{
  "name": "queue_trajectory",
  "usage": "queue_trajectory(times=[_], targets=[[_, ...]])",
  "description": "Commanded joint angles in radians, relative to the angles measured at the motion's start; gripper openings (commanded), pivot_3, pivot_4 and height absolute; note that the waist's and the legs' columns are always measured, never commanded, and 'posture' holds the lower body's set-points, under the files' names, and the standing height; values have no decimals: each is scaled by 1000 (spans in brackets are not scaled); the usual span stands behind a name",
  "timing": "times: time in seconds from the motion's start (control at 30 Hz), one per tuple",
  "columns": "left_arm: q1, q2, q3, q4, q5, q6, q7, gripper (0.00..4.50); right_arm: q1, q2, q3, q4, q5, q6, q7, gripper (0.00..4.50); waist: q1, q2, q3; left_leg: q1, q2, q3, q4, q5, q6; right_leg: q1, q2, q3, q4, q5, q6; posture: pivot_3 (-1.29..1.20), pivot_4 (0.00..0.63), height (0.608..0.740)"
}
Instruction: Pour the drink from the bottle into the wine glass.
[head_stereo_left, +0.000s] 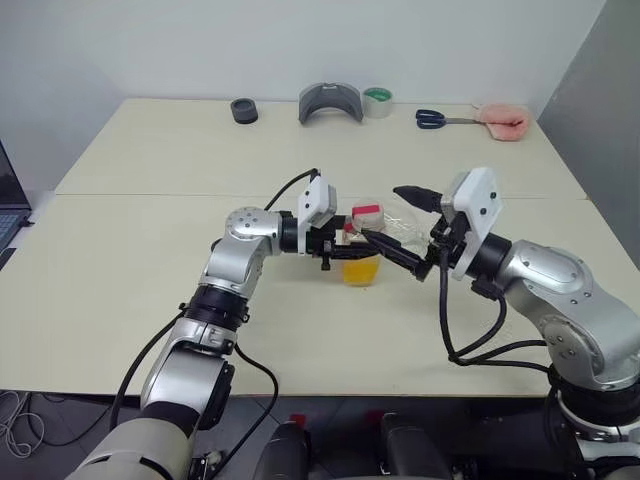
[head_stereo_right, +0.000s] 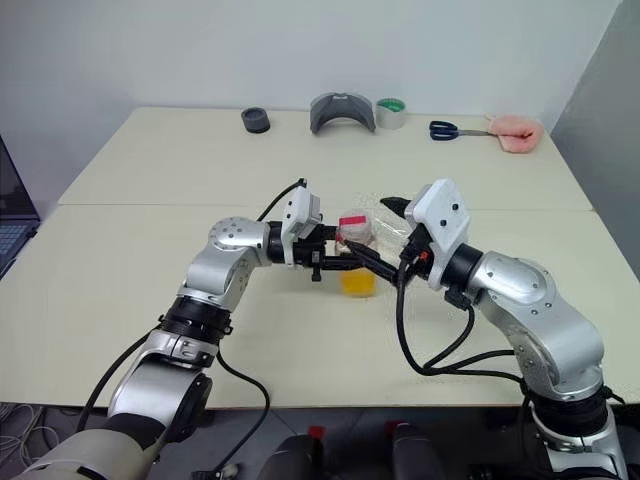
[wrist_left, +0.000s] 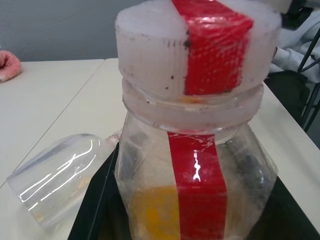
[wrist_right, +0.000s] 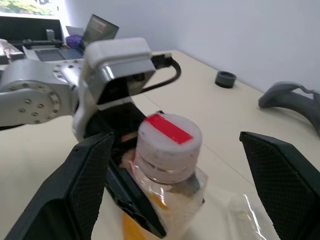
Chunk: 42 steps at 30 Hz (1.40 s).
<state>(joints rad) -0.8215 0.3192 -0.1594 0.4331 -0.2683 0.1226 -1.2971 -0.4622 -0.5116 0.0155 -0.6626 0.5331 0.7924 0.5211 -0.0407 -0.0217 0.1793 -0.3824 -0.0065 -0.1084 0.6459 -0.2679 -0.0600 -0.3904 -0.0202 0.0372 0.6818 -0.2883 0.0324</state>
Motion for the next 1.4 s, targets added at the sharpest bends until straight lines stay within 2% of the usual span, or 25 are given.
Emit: queue_trajectory(times=[0.03, 0.1, 0.4, 0.9, 1.0, 1.2, 1.4], targets=[[-7, 2, 23, -44, -20, -20, 5, 1796, -32, -7, -33, -25, 38, -1, 7, 4389, 0, 0, 0, 0, 0, 0, 0, 0, 0, 0, 0, 0, 0, 0, 0, 0, 150, 740], [-7, 1, 23, -46, -21, -19, 6, 1796, -49, -9, -30, -3, 41, 0, 8, 4500, 0, 0, 0, 0, 0, 0, 0, 0, 0, 0, 0, 0, 0, 0, 0, 0, 150, 740], [-9, -3, 22, -42, -21, -22, 6, 1796, -166, -29, 28, 117, 47, 49, 50, 4500, 0, 0, 0, 0, 0, 0, 0, 0, 0, 0, 0, 0, 0, 0, 0, 0, 150, 740], [8, -10, 16, -75, -26, -7, 18, 1796, -211, -19, 67, 174, 53, 74, 94, 4500, 0, 0, 0, 0, 0, 0, 0, 0, 0, 0, 0, 0, 0, 0, 0, 0, 150, 740], [11, -12, 15, -78, -26, -4, 20, 1796, -211, -6, 64, 180, 53, 77, 85, 3887, 0, 0, 0, 0, 0, 0, 0, 0, 0, 0, 0, 0, 0, 0, 0, 0, 150, 740], [20, -11, 17, -94, -28, 6, 24, 1793, -211, 8, 69, 184, 47, 75, 84, 1863, 0, 0, 0, 0, 0, 0, 0, 0, 0, 0, 0, 0, 0, 0, 0, 0, 150, 740], [27, -7, 15, -113, -31, 20, 27, 1789, -206, 13, 88, 181, 38, 65, 92, 1835, 0, 0, 0, 0, 0, 0, 0, 0, 0, 0, 0, 0, 0, 0, 0, 0, 150, 740]])
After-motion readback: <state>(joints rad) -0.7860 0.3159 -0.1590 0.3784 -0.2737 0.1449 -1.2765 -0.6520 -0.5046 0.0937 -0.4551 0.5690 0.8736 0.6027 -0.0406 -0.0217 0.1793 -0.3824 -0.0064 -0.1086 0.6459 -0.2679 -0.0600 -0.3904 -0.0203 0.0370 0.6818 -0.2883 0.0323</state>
